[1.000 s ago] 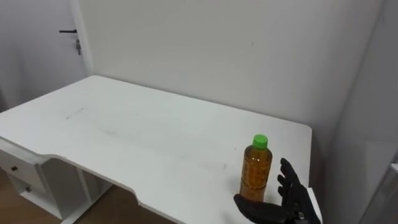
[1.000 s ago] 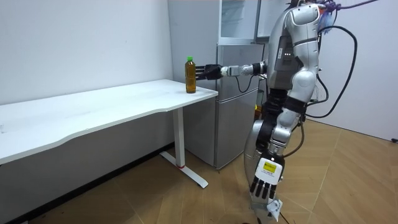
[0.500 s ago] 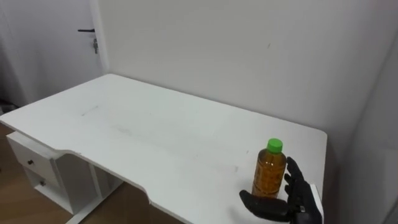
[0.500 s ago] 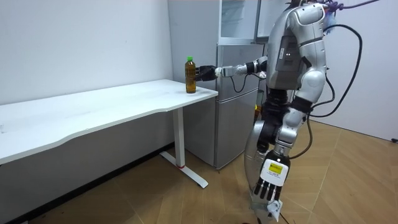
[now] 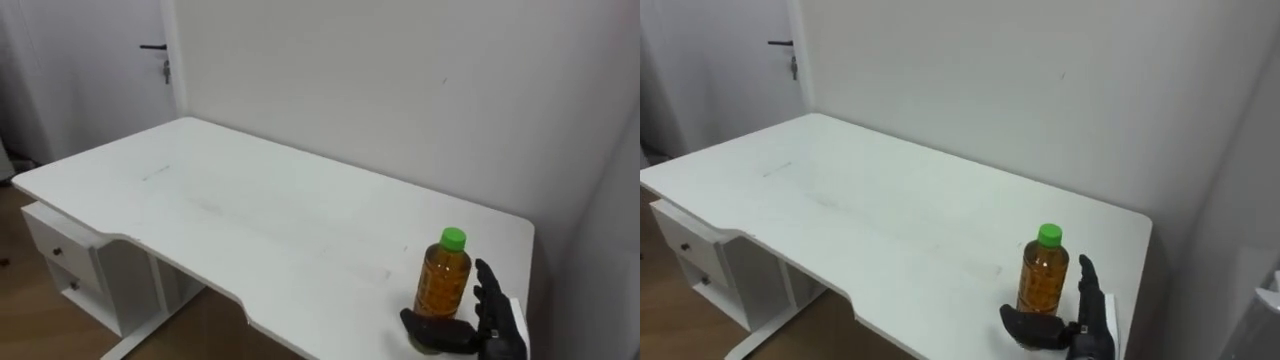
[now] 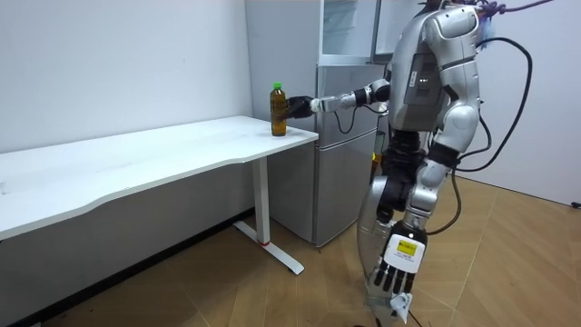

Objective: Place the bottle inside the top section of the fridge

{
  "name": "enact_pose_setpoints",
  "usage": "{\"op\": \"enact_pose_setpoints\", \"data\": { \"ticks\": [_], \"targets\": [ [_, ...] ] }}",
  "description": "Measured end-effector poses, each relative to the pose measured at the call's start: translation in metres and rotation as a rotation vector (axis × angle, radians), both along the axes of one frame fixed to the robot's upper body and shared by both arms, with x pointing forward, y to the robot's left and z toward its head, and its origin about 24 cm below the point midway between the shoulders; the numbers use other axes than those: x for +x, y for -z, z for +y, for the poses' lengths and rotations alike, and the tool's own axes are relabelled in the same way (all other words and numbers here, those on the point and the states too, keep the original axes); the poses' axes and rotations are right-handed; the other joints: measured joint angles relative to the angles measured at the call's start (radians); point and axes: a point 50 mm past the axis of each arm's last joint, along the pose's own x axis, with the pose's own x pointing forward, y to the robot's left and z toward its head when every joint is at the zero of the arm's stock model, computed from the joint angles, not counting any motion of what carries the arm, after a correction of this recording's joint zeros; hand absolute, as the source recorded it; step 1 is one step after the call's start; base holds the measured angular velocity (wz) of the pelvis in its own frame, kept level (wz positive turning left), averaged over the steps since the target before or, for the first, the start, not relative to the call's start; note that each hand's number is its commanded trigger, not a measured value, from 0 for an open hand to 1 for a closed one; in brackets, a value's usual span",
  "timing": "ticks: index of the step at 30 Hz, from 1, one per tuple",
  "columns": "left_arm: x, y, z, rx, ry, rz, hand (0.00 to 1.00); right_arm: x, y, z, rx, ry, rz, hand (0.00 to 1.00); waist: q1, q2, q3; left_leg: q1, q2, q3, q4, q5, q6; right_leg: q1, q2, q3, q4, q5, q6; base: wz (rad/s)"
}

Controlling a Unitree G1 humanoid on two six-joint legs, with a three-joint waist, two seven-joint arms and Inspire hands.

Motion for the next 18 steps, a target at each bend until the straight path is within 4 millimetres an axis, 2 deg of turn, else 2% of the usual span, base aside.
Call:
{"op": "enact_pose_setpoints", "data": {
  "ticks": [6,10,18],
  "targets": [
    [0.001,-0.002,0.002,0.001,-0.012,-0.01,0.0,0.003,-0.001,-0.014,-0.016,0.051,0.008,0.0,0.013,0.001,-0.0012,0.002,-0.001,-0.005,-0.002,0.0,0.0,0.0,-0.003,-0.013,0.0,-0.001,0.001,0.02],
    [-0.003,-0.002,0.003,0.006,-0.029,0.0,0.0,0.002,0.0,-0.015,-0.032,0.049,0.027,0.0,0.02,-0.006,-0.0061,0.004,-0.002,-0.005,-0.001,0.001,0.001,0.003,-0.004,-0.013,0.0,-0.001,0.001,0.01],
    [-0.016,-0.003,0.006,0.006,-0.062,0.03,0.0,0.003,0.006,-0.02,-0.044,0.02,0.071,0.0,0.023,-0.009,-0.0079,0.006,-0.002,-0.005,0.001,0.002,0.001,0.009,-0.003,-0.011,0.001,-0.001,0.001,0.0]
  ]
}}
